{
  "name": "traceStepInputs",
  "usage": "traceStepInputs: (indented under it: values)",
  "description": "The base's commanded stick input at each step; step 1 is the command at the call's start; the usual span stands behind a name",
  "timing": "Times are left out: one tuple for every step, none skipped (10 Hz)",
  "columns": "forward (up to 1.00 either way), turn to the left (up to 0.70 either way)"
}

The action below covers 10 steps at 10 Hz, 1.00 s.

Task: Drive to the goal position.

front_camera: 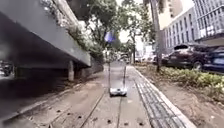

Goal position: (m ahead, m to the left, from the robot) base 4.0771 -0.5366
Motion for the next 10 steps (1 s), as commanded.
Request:
traceStepInputs:
  values:
    - [0.69, 0.01]
    - [0.69, 0.01]
    - [0.69, 0.01]
    - [0.69, 0.01]
    - [0.69, 0.01]
    - [0.69, 0.01]
    - [0.69, 0.01]
    - [0.69, 0.01]
    - [0.69, 0.01]
    - [0.69, 0.01]
